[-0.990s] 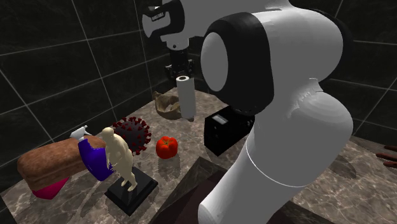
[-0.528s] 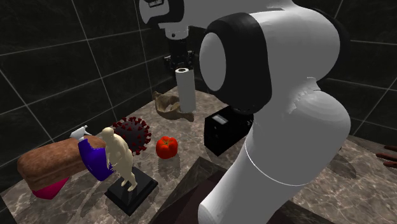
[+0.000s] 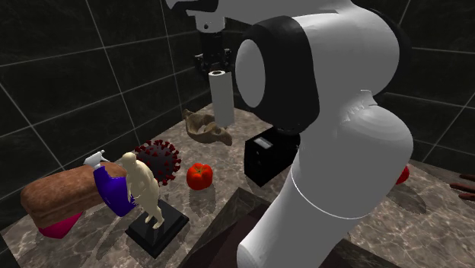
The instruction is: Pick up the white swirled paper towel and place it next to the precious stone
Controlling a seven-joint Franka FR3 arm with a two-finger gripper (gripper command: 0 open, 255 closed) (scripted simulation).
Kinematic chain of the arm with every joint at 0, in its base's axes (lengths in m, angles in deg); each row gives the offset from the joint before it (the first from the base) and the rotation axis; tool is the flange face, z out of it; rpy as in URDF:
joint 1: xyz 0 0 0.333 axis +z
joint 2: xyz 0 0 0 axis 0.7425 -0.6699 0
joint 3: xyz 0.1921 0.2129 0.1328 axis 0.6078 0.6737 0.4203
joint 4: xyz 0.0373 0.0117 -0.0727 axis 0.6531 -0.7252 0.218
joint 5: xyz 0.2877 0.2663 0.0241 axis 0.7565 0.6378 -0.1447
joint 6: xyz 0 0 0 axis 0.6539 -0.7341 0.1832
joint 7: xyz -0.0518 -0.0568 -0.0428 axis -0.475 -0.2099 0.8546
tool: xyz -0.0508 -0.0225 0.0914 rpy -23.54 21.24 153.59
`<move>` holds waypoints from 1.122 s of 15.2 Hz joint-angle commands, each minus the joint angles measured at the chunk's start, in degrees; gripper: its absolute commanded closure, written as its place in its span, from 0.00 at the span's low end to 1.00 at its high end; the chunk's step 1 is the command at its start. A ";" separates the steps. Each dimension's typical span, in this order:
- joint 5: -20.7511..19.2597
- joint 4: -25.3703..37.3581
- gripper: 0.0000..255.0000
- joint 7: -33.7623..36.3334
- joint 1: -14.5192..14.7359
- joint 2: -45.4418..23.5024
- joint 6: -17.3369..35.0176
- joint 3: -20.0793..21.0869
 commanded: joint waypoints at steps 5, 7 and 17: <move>0.31 6.90 1.00 -0.46 -0.03 -1.77 -5.17 -0.10; 0.42 9.30 1.00 -0.62 -0.05 -2.45 -6.89 -0.14; -0.17 -3.01 1.00 12.04 5.05 5.55 -3.26 7.17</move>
